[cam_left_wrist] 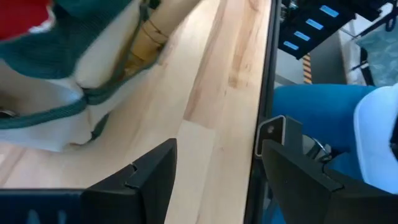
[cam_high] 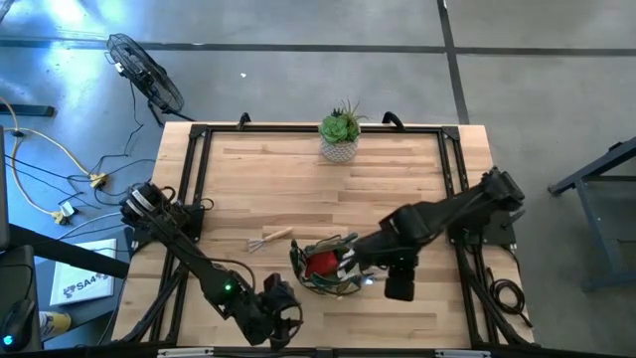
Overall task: Pick & Place Garden tools in Gardening bag
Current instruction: Put the brown trowel into the green gardening bag
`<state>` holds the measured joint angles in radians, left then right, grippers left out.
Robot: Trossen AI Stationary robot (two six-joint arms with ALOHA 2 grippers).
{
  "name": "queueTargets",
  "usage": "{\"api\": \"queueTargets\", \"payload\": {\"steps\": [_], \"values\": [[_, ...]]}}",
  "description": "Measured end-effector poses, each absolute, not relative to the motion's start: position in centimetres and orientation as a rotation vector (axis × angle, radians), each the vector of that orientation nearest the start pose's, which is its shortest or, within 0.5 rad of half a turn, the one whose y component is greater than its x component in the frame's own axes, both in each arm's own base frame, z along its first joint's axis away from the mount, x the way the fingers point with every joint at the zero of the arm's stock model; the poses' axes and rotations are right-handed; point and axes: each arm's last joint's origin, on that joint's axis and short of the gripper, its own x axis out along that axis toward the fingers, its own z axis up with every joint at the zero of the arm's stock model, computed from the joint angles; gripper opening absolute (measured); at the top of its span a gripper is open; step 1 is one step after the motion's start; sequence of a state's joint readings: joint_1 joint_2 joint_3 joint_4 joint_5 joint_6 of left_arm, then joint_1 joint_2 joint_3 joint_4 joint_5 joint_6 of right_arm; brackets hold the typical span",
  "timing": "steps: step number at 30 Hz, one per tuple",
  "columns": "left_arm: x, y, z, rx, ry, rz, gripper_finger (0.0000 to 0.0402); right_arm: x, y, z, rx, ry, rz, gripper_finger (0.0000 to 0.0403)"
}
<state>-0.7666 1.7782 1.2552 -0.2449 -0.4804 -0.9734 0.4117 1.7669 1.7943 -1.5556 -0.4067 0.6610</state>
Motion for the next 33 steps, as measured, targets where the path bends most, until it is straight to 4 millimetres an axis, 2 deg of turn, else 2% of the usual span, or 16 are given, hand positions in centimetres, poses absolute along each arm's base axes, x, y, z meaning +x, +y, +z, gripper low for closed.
{"api": "queueTargets", "payload": {"steps": [7,10,13,20,26,30,33], "values": [[28.6,-25.6,22.7,-0.452,0.657,0.071,0.0230,32.0,14.9,32.1,0.417,1.732,0.206,0.0049],[28.6,-25.6,22.7,-0.452,0.658,0.069,0.0230,33.0,15.0,32.3,0.427,1.713,0.235,0.0049],[28.7,-25.8,22.2,-0.452,0.666,0.062,0.0230,33.2,14.3,32.8,0.457,1.692,0.216,0.0049],[28.8,-26.7,20.1,-0.466,0.730,0.067,0.0230,34.1,12.7,32.4,0.515,1.692,0.136,0.0049],[28.7,-27.5,18.6,-0.481,0.787,0.050,0.0230,33.9,13.1,32.5,0.563,1.708,0.115,0.0049],[28.5,-27.7,18.5,-0.480,0.786,0.050,0.0230,33.7,13.3,32.6,0.556,1.708,0.108,0.0049],[28.4,-27.8,18.5,-0.495,0.784,0.056,0.0230,33.7,13.1,31.9,0.566,1.733,0.076,0.0049]]}}
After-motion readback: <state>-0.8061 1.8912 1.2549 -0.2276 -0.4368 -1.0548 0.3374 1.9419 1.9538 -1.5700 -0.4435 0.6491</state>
